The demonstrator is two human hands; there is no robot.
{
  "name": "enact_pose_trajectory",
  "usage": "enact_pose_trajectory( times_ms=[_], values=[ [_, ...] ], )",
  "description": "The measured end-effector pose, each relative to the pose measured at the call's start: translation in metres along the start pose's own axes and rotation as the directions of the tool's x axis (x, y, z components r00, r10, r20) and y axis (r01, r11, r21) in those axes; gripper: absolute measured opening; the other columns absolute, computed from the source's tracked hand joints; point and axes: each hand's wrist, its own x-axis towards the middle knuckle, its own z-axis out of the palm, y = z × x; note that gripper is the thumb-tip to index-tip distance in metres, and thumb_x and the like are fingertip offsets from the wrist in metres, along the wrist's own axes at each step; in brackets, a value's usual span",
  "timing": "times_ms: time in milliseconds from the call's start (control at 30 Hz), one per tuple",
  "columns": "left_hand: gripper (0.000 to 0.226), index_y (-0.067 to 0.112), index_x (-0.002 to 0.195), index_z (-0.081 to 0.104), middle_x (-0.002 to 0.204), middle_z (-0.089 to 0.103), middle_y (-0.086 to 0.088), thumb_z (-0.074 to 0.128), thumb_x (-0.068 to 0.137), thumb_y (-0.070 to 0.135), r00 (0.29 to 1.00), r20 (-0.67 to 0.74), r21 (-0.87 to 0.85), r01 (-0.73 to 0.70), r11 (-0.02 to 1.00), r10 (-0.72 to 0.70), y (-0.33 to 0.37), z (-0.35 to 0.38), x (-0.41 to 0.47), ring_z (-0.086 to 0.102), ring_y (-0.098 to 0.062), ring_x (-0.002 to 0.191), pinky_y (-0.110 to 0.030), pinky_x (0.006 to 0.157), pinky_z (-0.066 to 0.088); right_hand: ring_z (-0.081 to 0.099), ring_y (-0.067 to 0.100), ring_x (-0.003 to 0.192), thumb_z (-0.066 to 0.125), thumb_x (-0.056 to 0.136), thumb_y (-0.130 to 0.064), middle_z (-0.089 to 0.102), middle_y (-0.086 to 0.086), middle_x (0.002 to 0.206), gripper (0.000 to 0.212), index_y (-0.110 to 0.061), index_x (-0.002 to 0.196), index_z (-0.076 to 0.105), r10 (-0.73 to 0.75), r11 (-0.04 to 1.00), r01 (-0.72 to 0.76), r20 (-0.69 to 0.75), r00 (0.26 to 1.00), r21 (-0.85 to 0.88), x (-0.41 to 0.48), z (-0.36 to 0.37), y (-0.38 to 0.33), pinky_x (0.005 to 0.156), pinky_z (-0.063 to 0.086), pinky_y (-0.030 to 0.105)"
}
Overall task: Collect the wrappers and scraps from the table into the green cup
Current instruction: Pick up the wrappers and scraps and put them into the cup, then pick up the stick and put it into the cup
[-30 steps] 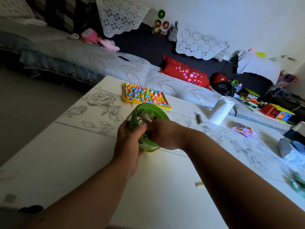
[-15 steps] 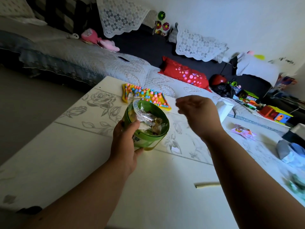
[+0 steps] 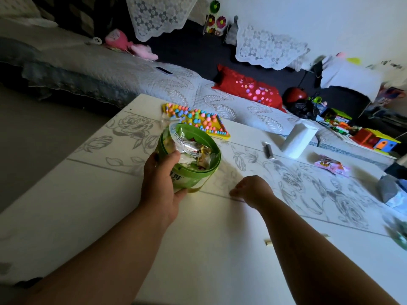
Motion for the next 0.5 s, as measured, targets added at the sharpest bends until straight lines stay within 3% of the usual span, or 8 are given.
enact_pose_trajectory(
  times_ms=[67,133,200,267,333,433,500],
  values=[
    [0.062,0.036,0.128,0.062,0.130,0.067,0.002,0.072,0.067,0.035,1.000,0.003,0.010,0.000,1.000,0.000,-0.001,0.001,0.000,0.062,-0.029,0.122,-0.064,0.097,0.048,0.059,0.021,0.082,0.075,0.075,-0.031,0.064,0.002,0.082,0.015,-0.022,0.069,0.065,-0.026,1.000,0.026,-0.027,0.999,0.018,-0.004,0.001,0.003,0.067,0.044,0.026],
    [0.053,0.034,0.129,0.061,0.129,0.068,0.002,0.071,0.077,0.032,1.000,0.007,0.026,0.004,1.000,-0.004,-0.003,0.003,-0.001,0.063,-0.028,0.120,-0.064,0.098,0.048,0.059,0.021,0.076,0.077,0.073,-0.028,0.065,0.002,0.076,0.022,-0.026,0.061,0.058,-0.008,0.990,0.019,-0.081,0.997,0.140,-0.011,-0.004,0.009,0.064,0.044,0.026],
    [0.044,0.033,0.130,0.061,0.129,0.068,0.002,0.067,0.087,0.028,1.000,0.006,0.037,0.008,0.999,-0.009,-0.005,0.005,-0.002,0.063,-0.027,0.119,-0.061,0.099,0.048,0.061,0.020,0.069,0.078,0.072,-0.024,0.066,0.000,0.066,0.019,-0.027,0.062,0.062,0.034,0.959,0.013,-0.160,0.987,0.282,-0.019,-0.016,0.021,0.061,0.045,0.025],
    [0.041,0.032,0.129,0.061,0.128,0.068,0.002,0.066,0.089,0.027,1.000,0.012,0.044,0.017,0.999,-0.018,-0.007,0.007,-0.005,0.063,-0.026,0.118,-0.057,0.100,0.049,0.061,0.017,0.063,0.077,0.073,-0.020,0.066,-0.001,0.062,0.014,-0.025,0.066,0.066,0.041,0.951,0.023,-0.200,0.979,0.309,-0.035,-0.035,0.041,0.062,0.045,0.026],
    [0.040,0.032,0.128,0.060,0.128,0.068,0.001,0.066,0.089,0.027,1.000,0.022,0.048,0.022,0.999,-0.023,-0.008,0.009,-0.008,0.063,-0.026,0.118,-0.054,0.099,0.049,0.060,0.012,0.061,0.077,0.075,-0.019,0.068,0.000,0.064,0.008,-0.023,0.074,0.069,0.019,0.968,0.013,-0.123,0.992,0.250,-0.056,-0.053,0.063,0.060,0.045,0.022],
    [0.041,0.031,0.129,0.060,0.129,0.067,0.001,0.066,0.089,0.027,0.999,0.023,0.047,0.029,0.998,-0.030,-0.010,0.013,-0.013,0.062,-0.026,0.119,-0.054,0.100,0.048,0.062,0.001,0.063,0.078,0.075,-0.024,0.070,-0.008,0.068,0.014,-0.031,0.083,0.070,0.008,1.000,-0.008,0.098,0.995,-0.005,-0.085,-0.065,0.092,0.056,0.043,0.008],
    [0.041,0.031,0.130,0.059,0.130,0.066,0.002,0.065,0.089,0.028,0.999,0.032,0.050,0.032,0.998,-0.034,-0.011,0.016,-0.017,0.062,-0.025,0.119,-0.051,0.097,0.049,0.065,0.001,0.069,0.079,0.074,-0.024,0.070,-0.010,0.071,0.020,-0.037,0.085,0.069,0.012,0.997,0.001,0.160,0.987,-0.082,-0.096,-0.060,0.104,0.064,0.047,0.009]
  ],
)
